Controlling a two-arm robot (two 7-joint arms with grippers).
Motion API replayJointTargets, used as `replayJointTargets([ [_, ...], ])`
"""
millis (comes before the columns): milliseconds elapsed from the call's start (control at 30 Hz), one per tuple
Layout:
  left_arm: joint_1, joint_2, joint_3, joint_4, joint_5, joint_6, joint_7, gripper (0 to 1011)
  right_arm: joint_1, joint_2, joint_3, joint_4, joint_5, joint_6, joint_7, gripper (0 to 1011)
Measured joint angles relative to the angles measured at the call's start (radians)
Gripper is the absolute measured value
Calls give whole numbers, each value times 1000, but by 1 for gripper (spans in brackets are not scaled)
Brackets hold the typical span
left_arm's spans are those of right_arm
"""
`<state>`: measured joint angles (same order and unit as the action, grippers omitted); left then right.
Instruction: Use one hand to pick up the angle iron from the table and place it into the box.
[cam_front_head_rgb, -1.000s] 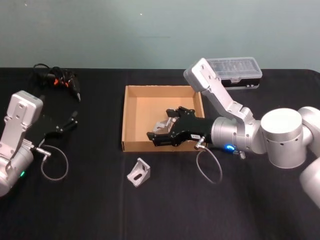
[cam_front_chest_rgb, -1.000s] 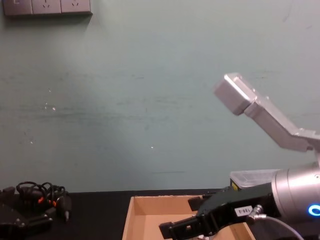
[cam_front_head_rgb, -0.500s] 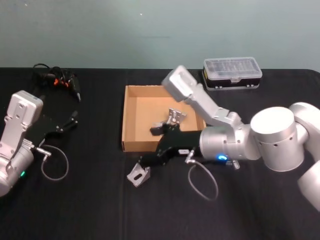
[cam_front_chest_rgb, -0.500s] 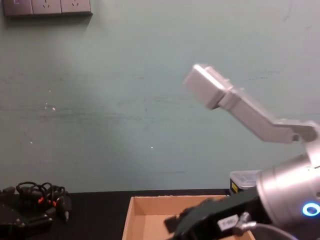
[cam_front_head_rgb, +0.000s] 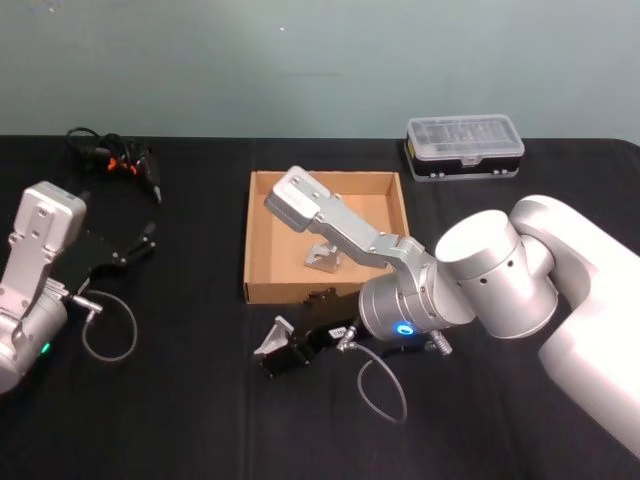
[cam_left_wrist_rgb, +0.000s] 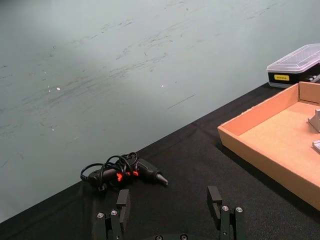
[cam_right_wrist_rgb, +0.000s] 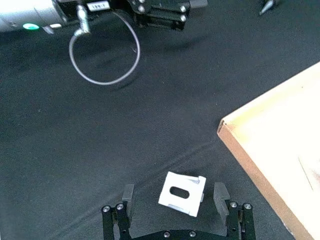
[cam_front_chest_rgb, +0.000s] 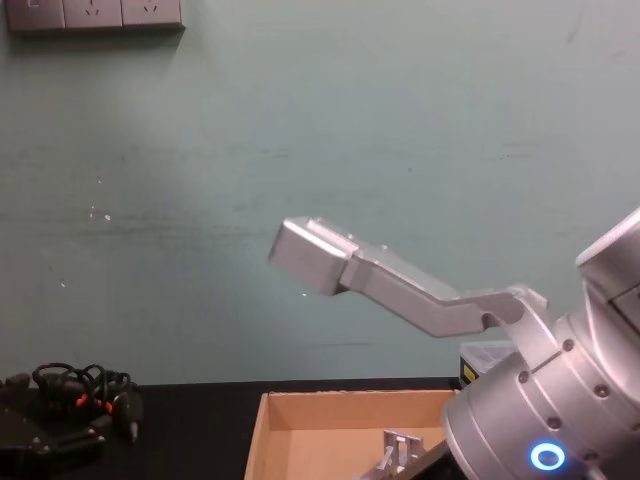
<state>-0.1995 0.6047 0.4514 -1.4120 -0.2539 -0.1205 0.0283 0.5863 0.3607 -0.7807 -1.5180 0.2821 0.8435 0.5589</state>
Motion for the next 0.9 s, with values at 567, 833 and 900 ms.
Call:
replayJointTargets([
  [567,0,0,0,0,0,0,0,1011,-19,-35,25,35,-45,36,-31,1003],
  [833,0,0,0,0,0,0,0,1011,-34,-43,40,36,-64,14,-29,1003],
  [900,0,0,0,0,0,0,0,1011,-39,-45,44,35,-68,6,-32,1003],
])
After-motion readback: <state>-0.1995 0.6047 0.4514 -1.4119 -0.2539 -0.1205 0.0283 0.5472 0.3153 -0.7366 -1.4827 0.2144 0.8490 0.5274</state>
